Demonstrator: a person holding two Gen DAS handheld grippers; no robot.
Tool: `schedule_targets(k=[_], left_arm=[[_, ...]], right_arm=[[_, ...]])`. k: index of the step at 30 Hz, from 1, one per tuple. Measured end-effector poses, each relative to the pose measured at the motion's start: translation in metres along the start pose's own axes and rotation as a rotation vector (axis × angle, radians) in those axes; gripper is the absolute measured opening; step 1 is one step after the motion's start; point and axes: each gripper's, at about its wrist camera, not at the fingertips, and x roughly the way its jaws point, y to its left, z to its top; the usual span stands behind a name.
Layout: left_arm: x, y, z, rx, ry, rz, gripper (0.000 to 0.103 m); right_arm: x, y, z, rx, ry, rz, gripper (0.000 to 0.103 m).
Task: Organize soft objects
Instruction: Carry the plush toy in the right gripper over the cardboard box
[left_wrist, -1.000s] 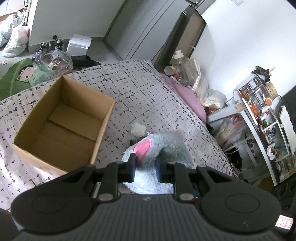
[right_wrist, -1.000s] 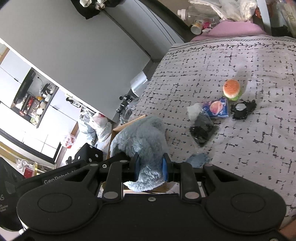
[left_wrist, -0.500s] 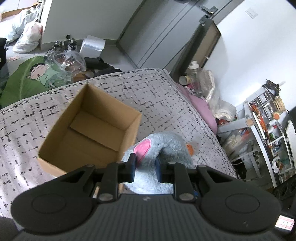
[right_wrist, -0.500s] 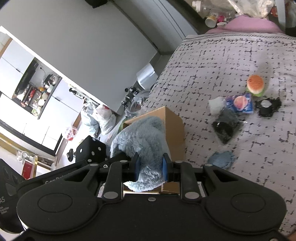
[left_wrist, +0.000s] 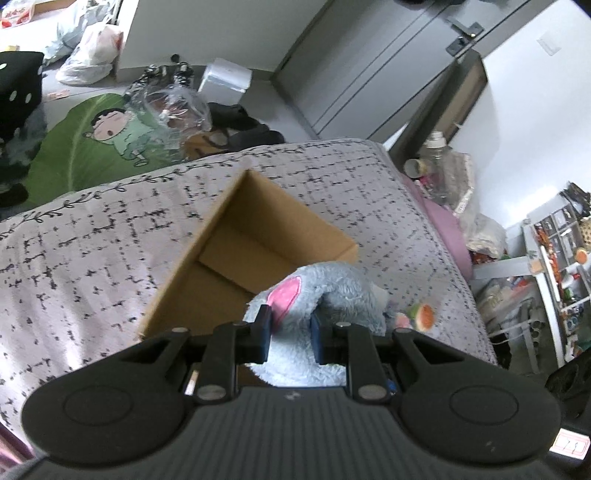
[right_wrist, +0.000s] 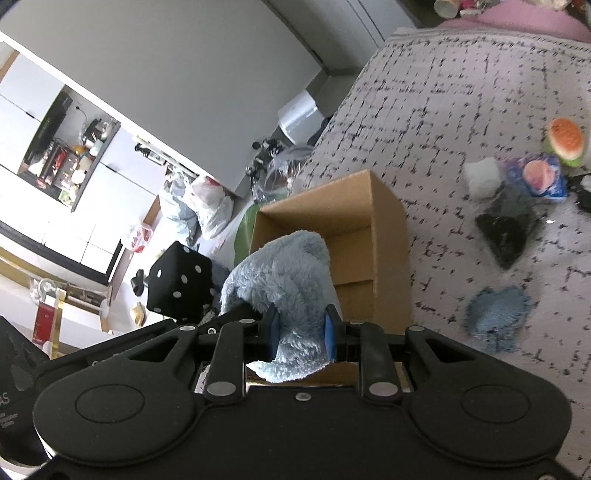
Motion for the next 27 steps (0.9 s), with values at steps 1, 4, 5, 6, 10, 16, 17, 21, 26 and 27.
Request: schedule_targets(k=[1, 4, 5, 6, 10, 16, 17, 21, 26, 27], left_arm=[[0.001, 0.004, 0.001, -0.005, 0.003, 0.006, 0.021], [0.006, 0.014, 0.005, -0.015, 0.017, 0.026, 0.021], [0.008, 0.017, 0.006, -0.021, 0.025, 0.032, 0.021], [0.011, 0.019, 0.006, -0.025, 0.034, 0.039, 0.021], [0.019, 0.026, 0.007, -0.024, 0.055, 0.074, 0.021], [0.024, 0.029, 0.008, -0.019, 0.063, 0.110, 0.021], [0.023, 0.028, 0.008, -0.016, 0.056, 0.121, 0.021], [0.012, 0.021, 0.011, -0.014, 0.014, 0.161, 0.031], [-0.002, 0.014, 0.012, -0.009, -0.016, 0.190, 0.057], [-0.005, 0.013, 0.012, -0.011, -0.023, 0.191, 0.062]], right_arm=[[0.004, 0.001, -0.001, 0.001, 0.007, 0.001, 0.024], [0.017, 0.003, -0.002, 0.006, 0.029, -0.001, 0.024], [0.022, 0.003, -0.003, 0.008, 0.038, -0.006, 0.024], [0.024, 0.004, -0.004, 0.010, 0.044, -0.008, 0.024], [0.036, 0.002, -0.008, 0.024, 0.075, -0.014, 0.024], [0.044, 0.006, -0.008, 0.021, 0.100, -0.018, 0.025], [0.044, 0.007, -0.008, 0.022, 0.106, -0.020, 0.028], [0.037, 0.010, -0.008, 0.014, 0.101, -0.025, 0.030], [0.024, 0.012, -0.009, -0.004, 0.094, -0.012, 0.039], [0.020, 0.012, -0.009, -0.007, 0.087, -0.013, 0.039]])
